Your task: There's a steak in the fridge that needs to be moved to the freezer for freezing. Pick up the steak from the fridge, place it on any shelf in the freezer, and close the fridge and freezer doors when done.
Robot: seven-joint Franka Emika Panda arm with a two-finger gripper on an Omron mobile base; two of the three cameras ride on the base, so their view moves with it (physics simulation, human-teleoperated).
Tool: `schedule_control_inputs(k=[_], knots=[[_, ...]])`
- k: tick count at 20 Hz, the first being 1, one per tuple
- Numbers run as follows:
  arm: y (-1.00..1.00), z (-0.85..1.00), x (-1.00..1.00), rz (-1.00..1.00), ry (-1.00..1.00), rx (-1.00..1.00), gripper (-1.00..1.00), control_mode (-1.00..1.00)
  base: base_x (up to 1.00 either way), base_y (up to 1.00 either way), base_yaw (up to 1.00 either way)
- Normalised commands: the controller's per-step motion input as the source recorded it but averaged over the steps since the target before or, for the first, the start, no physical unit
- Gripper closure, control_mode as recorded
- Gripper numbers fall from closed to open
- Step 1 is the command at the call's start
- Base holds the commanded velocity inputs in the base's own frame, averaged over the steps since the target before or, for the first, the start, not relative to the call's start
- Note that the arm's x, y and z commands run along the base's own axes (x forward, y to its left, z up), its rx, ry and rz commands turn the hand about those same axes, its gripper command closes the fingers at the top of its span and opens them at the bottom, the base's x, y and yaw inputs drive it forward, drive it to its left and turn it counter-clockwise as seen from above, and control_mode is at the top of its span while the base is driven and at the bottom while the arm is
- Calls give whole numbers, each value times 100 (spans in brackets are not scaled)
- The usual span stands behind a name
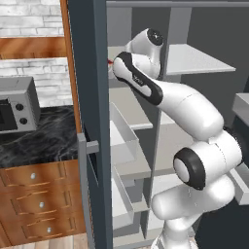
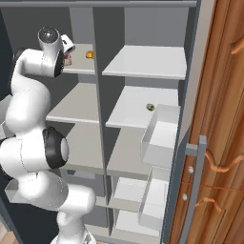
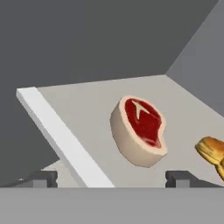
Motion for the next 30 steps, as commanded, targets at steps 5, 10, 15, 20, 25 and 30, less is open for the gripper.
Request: schedule_control_inputs(k=[5,10,15,20,25,30], knots=[[-42,31,-100,-7,1,0,-100,-100,0,0,0],[-55,40,-100,-20,8,0,-100,-100,0,0,0],[-55,8,-100,-34,3,0,-100,-100,0,0,0],[-48,1,-100,-43,0,8,-100,-100,0,0,0],[-59,-1,-90,-31,2,18,-100,-100,0,0,0],[-37,-10,-54,-5,0,14,-100,-100,0,0,0]])
